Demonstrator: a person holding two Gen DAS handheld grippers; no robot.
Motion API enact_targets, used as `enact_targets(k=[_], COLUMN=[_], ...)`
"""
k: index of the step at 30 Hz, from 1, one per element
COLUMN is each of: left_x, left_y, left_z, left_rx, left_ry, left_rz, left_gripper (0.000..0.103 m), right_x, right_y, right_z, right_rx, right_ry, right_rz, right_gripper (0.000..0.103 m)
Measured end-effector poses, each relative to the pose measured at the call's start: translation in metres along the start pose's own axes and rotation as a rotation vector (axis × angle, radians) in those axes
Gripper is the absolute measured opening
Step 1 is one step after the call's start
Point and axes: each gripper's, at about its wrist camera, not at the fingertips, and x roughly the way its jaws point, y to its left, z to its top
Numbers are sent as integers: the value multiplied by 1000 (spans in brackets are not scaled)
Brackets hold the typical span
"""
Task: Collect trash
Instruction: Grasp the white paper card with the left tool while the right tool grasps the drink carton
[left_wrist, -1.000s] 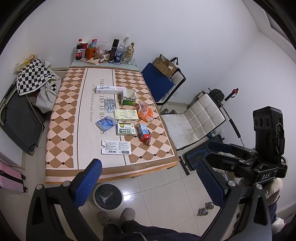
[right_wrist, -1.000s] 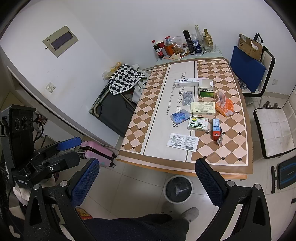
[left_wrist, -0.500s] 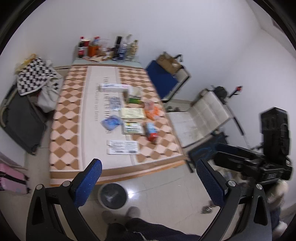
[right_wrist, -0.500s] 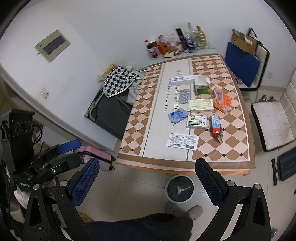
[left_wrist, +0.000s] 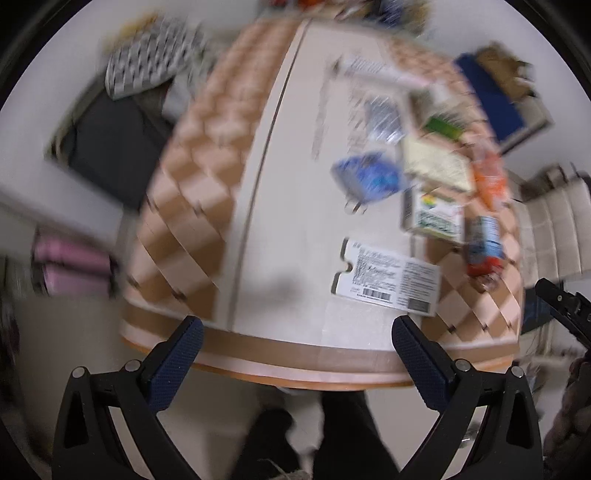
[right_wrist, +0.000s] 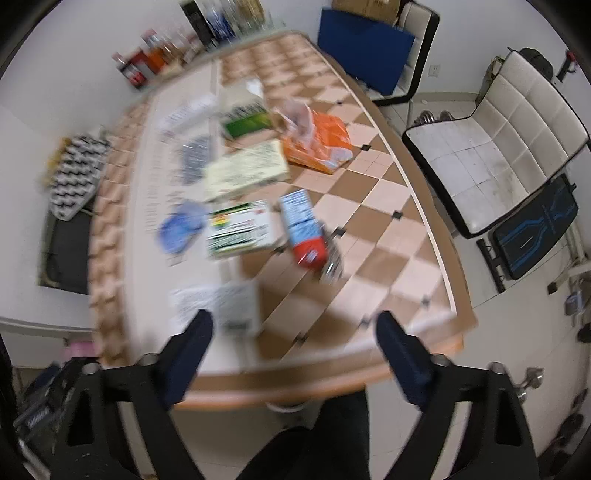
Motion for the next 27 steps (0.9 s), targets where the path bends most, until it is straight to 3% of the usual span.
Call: enact_targets(k=[3, 4, 6, 8, 9, 13, 21, 25, 27], left_x=[49, 66, 91, 106, 116, 136, 126, 124, 119], left_y=[-2, -1, -8, -18, -25, -46, -61, -65, -75], left_z=[6, 5, 4, 5, 5, 9, 13, 16, 25], left_rx=[-215, -328, -489, -601, -662, -814, -1038, -1003, -920], left_ry=[164, 225, 299, 353, 385, 451, 431, 417, 391], left_rz=[-87, -147, -227, -263, -279, -238, -121, -64, -63], left_gripper=[102, 102, 95, 81, 81, 81, 81, 73, 73], right_x=[62, 81, 114, 139, 144, 149, 152, 154, 152], right_y=[0, 1, 5, 8, 8, -1, -9, -11, -10], right_z=[37, 46, 61, 69, 70, 81, 88, 91, 91], right_rx=[-39, -54, -95, -130, -138, -140, -132, -123, -132], right_ry=[76, 109, 173, 233, 248, 246, 258, 263, 258], right_rz=[-31, -31, -33, -26, -28, -8, 29, 31, 29], right_gripper=[82, 81, 78, 60, 52, 44, 43, 42, 41])
